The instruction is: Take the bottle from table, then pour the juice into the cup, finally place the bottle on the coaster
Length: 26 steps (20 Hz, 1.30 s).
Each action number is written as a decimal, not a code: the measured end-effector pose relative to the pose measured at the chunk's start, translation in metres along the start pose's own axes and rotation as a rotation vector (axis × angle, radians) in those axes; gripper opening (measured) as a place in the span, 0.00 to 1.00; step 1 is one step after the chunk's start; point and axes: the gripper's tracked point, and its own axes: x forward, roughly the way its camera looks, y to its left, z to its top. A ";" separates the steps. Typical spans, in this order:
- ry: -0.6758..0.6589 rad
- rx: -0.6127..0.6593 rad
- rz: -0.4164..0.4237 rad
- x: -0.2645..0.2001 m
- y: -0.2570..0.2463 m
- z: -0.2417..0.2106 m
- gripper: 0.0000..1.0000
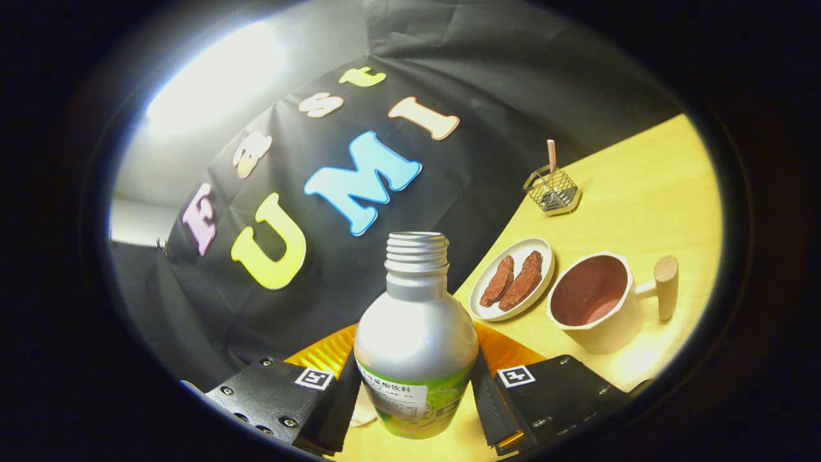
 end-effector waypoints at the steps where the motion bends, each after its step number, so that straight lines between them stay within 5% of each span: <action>1: 0.002 -0.047 -0.002 -0.001 -0.002 -0.004 0.78; 9: -0.028 -0.551 -0.114 -0.006 0.003 0.008 0.78; 15: -0.100 -0.840 -0.098 0.001 0.038 0.021 0.78; 26: 0.014 -0.916 -0.022 0.056 0.011 -0.032 0.78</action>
